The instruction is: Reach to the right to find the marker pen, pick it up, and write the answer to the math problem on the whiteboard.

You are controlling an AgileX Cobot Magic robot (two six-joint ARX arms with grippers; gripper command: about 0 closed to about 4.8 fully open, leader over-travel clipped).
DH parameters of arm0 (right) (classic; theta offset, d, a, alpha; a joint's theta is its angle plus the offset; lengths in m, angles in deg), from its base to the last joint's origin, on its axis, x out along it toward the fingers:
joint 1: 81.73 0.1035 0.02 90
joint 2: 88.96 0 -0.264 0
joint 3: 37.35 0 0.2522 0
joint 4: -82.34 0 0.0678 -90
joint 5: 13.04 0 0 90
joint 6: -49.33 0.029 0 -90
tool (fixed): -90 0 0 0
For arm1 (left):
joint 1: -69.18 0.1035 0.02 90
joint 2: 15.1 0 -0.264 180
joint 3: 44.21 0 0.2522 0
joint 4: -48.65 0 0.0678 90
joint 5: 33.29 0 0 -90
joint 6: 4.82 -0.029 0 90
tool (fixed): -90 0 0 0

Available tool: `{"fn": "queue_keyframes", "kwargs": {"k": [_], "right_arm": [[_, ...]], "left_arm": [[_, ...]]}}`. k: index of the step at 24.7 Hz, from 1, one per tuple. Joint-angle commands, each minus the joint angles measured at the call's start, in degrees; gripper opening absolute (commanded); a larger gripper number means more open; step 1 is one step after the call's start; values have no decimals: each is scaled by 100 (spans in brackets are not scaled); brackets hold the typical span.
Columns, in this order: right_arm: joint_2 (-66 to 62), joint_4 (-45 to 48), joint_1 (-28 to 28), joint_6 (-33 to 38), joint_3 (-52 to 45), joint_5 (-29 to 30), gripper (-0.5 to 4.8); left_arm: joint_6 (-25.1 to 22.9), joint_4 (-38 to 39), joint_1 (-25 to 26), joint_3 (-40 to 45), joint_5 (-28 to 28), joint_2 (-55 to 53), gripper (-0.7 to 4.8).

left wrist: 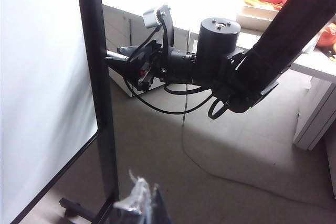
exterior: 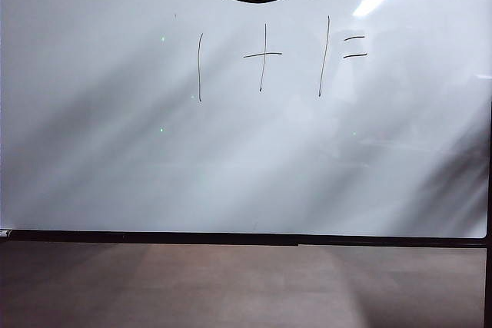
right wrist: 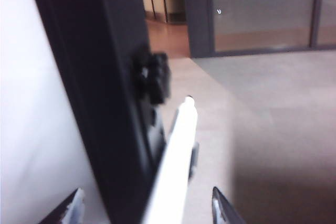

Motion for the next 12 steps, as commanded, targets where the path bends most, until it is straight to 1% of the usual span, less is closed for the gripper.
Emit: {"fn": "queue_keyframes", "kwargs": {"k": [1, 7, 8, 9, 10, 12], "right_arm": [[22, -4, 2, -77, 17, -83, 272], [22, -140, 4, -160, 20, -83, 256], [22, -142, 4, -162, 20, -83, 231], [22, -129, 4, -175, 20, -90, 192], [22, -120, 4, -184, 20, -105, 136], [22, -92, 4, -179, 20, -103, 89]], "left_arm": [[-4, -55, -7, -37, -4, 24, -4], [-4, -55, -7, -37, -4, 24, -4], [-4, -55, -7, -37, -4, 24, -4], [-4, -55, -7, -37, -4, 24, -4], [-4, -55, -7, -37, -4, 24, -4], [-4, -55, -7, -37, -4, 24, -4]]}}
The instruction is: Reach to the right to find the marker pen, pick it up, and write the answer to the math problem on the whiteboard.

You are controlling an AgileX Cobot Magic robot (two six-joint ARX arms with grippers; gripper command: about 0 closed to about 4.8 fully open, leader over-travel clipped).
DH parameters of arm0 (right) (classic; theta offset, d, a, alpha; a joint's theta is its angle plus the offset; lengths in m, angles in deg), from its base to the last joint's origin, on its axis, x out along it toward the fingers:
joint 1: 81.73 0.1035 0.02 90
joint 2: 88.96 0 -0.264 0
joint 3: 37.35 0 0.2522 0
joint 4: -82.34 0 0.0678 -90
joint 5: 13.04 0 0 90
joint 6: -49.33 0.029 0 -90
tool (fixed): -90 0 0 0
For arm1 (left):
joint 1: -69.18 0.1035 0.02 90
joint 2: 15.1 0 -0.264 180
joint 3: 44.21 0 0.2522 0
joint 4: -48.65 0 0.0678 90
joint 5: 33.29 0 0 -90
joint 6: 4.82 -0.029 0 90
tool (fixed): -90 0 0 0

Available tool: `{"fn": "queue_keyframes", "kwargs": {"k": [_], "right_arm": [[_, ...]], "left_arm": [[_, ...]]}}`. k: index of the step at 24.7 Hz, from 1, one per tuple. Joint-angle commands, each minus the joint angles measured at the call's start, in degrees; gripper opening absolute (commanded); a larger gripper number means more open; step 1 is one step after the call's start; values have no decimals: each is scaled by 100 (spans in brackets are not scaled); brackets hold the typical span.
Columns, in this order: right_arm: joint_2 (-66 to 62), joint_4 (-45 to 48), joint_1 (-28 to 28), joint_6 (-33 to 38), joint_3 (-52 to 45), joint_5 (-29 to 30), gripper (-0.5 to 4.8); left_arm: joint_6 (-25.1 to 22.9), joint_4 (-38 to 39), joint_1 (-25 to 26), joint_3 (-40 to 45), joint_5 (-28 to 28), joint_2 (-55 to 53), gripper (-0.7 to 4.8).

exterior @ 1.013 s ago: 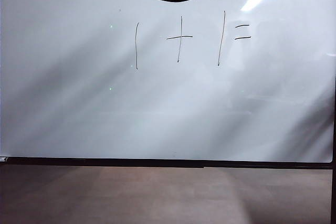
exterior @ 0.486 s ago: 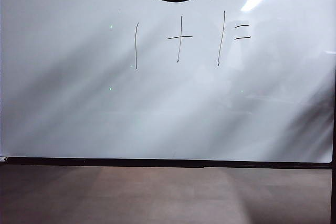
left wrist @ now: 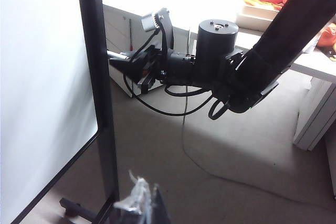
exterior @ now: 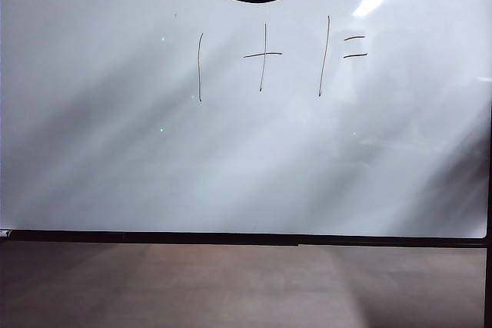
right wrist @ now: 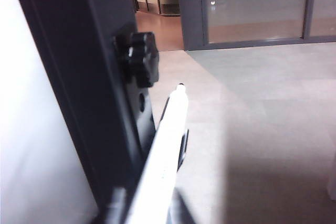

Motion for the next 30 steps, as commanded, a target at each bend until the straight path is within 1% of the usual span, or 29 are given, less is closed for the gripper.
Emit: {"fn": "queue_keyframes", "kwargs": {"k": [1, 2, 3, 4, 7, 8, 10, 11, 13, 14, 17, 19, 21, 22, 25, 27, 29, 30], "right_arm": [[22, 114, 7, -15, 17, -20, 59], [22, 120, 7, -15, 17, -20, 25], [22, 122, 7, -15, 17, -20, 5], [22, 125, 7, -15, 17, -20, -2], [26, 162, -11, -9, 15, -61, -2], [44, 315, -50, 55, -15, -188, -2], [151, 815, -186, 275, -138, -699, -2], [273, 1071, -321, 494, -214, -861, -2], [708, 1008, -651, 946, -319, -837, -2], [960, 975, -761, 1060, -402, -846, -2], [1969, 846, -1088, 1064, -793, -1073, -2], [2863, 352, -1239, 1102, -1075, -1272, -2], [3862, -511, -1285, 1102, -1279, -1541, -2], [4332, -918, -1285, 1123, -1340, -1510, -2], [5283, -1707, -1283, 1681, -1504, -1355, -2], [5827, -2337, -1207, 1786, -1519, -1220, -2], [6406, -3217, -1054, 1611, -1517, -1565, -2], [6725, -3615, -1049, 1613, -1517, -1613, -2]], "left_arm": [[-4, -52, -7, -39, -4, 24, -4], [-4, -52, -7, -39, -4, 24, -4], [-4, -52, -7, -39, -4, 24, -4], [-4, -52, -7, -39, -4, 24, -4], [-4, -55, -7, -39, -4, 24, -4], [-4, -52, -7, -39, -4, 24, -4], [-4, -55, -7, -39, -2, 24, -4], [-4, -59, -7, -39, -2, 24, -4], [-4, -57, -7, -39, -4, 24, -4], [-4, -63, -7, -39, -4, 24, -4], [-4, -52, -7, -39, -4, 24, -5], [-4, -59, -4, -39, -2, 24, -5], [-4, -35, -4, -39, -4, 24, -4], [-4, -37, -4, -39, -4, 24, -4], [-4, -28, -4, -39, -4, 24, -4], [-4, -31, -4, -39, -2, 24, -4], [-4, -28, -4, -39, -4, 24, -4], [-4, -28, -7, -39, -4, 24, -4]]}}
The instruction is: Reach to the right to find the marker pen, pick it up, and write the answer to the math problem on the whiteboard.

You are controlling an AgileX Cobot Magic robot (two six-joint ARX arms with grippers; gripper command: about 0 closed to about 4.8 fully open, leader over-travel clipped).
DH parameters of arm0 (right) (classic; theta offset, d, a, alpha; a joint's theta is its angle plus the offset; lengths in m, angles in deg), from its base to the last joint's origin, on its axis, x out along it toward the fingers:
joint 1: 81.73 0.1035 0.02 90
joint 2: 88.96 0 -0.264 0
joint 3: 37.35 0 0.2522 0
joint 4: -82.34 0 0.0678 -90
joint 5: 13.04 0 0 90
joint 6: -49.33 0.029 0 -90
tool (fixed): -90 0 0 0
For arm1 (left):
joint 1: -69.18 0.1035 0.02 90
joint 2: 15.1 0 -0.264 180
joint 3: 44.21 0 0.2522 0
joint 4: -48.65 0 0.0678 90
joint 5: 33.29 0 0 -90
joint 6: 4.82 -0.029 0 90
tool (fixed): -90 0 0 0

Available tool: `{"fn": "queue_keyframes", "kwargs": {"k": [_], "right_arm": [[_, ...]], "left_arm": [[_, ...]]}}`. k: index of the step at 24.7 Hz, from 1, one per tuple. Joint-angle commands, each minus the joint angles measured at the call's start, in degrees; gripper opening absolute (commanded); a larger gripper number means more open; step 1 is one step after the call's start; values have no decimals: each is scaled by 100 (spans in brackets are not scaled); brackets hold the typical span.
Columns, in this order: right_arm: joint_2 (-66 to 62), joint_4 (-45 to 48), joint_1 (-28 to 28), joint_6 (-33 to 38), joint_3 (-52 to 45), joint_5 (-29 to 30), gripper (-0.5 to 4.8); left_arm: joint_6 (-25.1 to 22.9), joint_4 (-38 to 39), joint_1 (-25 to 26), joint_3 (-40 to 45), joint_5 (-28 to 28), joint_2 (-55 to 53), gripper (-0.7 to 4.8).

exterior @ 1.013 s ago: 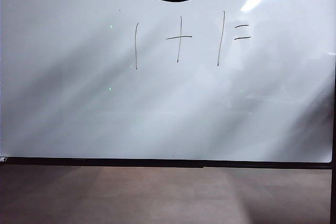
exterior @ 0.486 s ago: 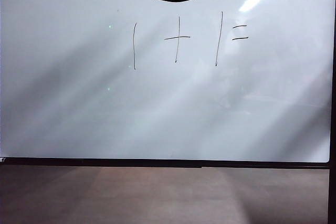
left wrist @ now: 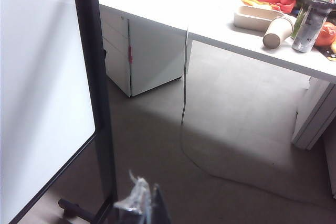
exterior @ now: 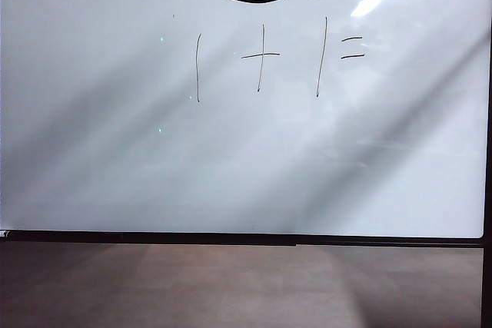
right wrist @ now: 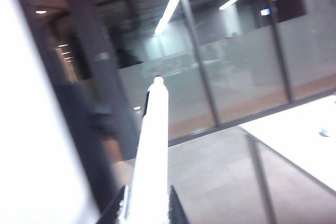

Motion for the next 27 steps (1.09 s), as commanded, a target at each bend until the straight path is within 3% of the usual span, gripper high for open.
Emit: {"fn": "queue_keyframes", "kwargs": {"k": [1, 10, 16, 22, 27], "right_arm": [[855, -1174, 61, -94, 33, -269, -2], [3036, -3405, 267, -374, 33, -267, -2], [3604, -3871, 807, -365, 33, 70, -2], [3567, -4356, 1622, -621, 31, -31, -2], [3528, -4664, 1985, -824, 31, -184, -2]], "left_arm": [[-4, -31, -11, -37, -4, 24, -4], [-4, -24, -11, -37, -7, 24, -4], [-4, 96, 57, -35, 2, 24, -4], [-4, 76, 654, -37, 26, 26, -4], [-4, -170, 951, -39, 490, 31, -4]]}}
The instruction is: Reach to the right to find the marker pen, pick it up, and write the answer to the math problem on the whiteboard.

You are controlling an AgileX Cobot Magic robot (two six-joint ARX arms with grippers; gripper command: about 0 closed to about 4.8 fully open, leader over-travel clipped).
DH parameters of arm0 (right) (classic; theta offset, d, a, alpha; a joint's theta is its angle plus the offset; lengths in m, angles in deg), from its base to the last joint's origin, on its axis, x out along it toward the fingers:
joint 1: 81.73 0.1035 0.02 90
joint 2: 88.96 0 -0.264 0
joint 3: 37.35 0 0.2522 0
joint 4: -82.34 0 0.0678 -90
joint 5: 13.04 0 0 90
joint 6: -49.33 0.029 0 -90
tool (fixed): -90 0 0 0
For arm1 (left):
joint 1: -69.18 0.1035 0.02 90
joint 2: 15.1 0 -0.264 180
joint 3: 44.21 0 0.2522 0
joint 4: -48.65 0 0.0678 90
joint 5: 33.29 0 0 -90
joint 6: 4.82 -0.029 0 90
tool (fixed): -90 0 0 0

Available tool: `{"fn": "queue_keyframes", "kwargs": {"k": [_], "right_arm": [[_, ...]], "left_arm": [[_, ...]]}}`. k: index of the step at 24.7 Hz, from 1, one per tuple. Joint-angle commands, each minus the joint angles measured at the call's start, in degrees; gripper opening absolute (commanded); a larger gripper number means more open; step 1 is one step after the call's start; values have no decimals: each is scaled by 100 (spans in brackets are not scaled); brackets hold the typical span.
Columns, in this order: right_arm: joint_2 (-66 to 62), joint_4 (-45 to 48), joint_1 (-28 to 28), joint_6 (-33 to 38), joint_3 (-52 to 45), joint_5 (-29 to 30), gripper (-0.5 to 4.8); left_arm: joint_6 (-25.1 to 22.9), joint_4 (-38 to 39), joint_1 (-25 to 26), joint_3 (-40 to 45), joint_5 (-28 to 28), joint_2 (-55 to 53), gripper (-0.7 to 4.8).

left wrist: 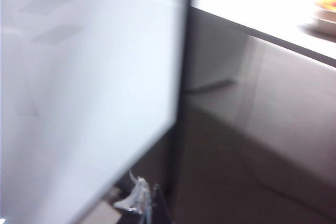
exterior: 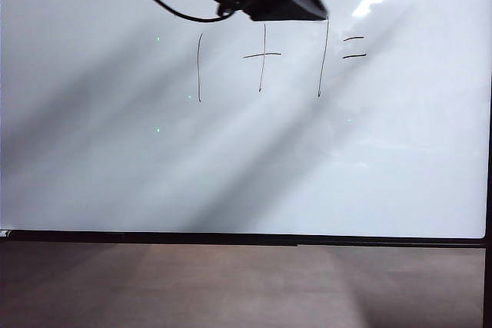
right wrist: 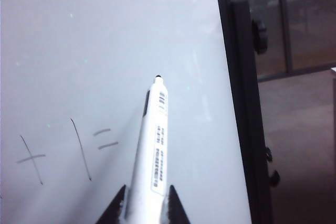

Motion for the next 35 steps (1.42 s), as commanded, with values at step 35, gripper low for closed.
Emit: {"fn": "queue_keyframes", "kwargs": {"k": [35], "right_arm": [[-2474, 1606, 2317, -813, 55, -997, -2]], "left_arm": [[-4, -1602, 533, -48, 109, 31, -4]]}}
